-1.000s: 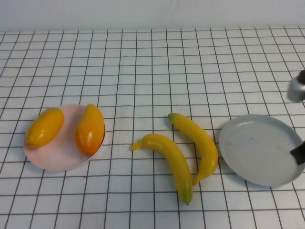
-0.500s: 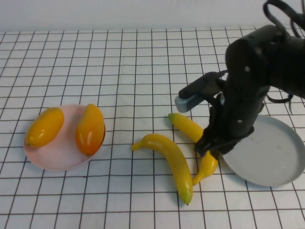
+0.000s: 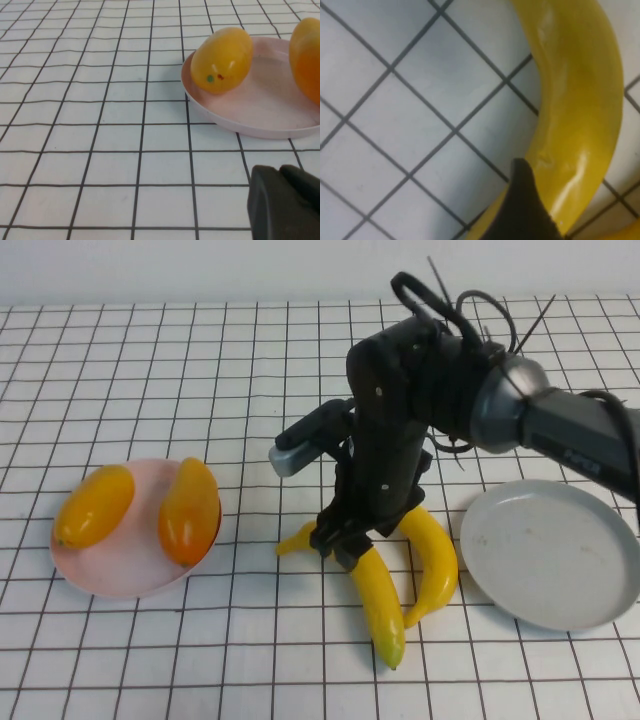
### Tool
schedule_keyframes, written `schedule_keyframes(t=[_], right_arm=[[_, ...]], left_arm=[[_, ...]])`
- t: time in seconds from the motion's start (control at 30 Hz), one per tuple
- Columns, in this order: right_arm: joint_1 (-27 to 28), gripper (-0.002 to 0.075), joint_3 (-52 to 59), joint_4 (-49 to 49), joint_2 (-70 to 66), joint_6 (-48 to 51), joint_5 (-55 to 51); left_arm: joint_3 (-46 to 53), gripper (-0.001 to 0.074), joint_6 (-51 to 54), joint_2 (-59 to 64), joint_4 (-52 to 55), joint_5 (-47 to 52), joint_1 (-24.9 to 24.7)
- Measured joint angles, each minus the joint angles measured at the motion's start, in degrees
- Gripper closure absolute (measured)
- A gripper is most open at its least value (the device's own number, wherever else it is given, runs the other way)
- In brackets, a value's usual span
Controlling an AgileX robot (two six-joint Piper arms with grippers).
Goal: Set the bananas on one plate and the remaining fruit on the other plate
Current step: Put another type of fruit in the right plate
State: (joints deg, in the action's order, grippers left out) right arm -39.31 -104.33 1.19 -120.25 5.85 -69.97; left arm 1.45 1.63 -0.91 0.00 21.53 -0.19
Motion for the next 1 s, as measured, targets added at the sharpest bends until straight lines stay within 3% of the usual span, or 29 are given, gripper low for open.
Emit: schedule_keyframes(t=[0.27, 0.4, 0.73, 0.87, 1.0], right_arm=[[0.00, 0.0292, -1.25, 1.06, -5.99, 0.22, 0.00], [0.00, 0.0405, -2.42, 1.30, -6.21, 0.22, 0.00], [0.57, 0.0397, -4.62, -2.48, 2.70, -1.88, -0.13], [4.39, 0.0398, 2.81, -4.42, 9.79, -3.74, -0.13], [13.03, 0.0398, 13.65, -5.25, 15.45, -5.85, -0.13]], left_arm=[[0.00, 0.0738, 0.00, 0.00, 0.00, 0.00, 0.00], [0.00, 0.0738, 0.00, 0.00, 0.00, 0.00, 0.00], [0.00, 0.0738, 0.00, 0.00, 0.00, 0.00, 0.00], [0.00, 0.0738, 0.00, 0.00, 0.00, 0.00, 0.00], [0.00, 0.0738, 0.00, 0.00, 0.00, 0.00, 0.00]])
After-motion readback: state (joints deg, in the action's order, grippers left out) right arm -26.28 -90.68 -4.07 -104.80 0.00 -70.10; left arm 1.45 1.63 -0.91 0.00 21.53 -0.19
